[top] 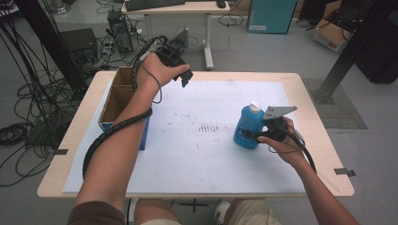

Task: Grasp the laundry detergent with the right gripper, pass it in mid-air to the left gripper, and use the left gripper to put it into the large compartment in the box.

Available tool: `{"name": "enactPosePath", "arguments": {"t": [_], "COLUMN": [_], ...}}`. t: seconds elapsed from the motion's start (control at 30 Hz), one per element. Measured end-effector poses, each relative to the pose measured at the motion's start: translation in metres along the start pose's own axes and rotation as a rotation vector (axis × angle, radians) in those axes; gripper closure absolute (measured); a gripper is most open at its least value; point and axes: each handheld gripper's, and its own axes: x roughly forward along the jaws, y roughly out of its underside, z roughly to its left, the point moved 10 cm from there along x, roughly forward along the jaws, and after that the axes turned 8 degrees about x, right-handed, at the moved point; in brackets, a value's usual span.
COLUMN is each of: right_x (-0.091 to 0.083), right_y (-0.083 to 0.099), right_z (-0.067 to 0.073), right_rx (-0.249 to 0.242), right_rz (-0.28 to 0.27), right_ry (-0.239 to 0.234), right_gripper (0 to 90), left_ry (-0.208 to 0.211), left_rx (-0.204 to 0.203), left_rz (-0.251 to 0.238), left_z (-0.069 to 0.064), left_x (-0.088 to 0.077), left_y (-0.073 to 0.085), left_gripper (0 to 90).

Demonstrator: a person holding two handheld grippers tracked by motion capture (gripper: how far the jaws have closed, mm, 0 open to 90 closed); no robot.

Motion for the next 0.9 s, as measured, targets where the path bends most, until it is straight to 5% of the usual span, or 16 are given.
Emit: {"name": "enactPosePath", "arguments": {"t": [0.9], "right_x": [0.0002], "right_y": [-0.0004], "right_z": [-0.0005], "right_rx": [-0.006], "right_rz": [-0.001], "right_ry": [0.001], "right_gripper": [44.1], "left_ry": [-0.005], "left_rx": [0.021], "left_rz": [0.003], "left_z": [-0.0022], "left_x": [-0.0013], "left_y": [-0.0016], "left_gripper": [6.6]}}
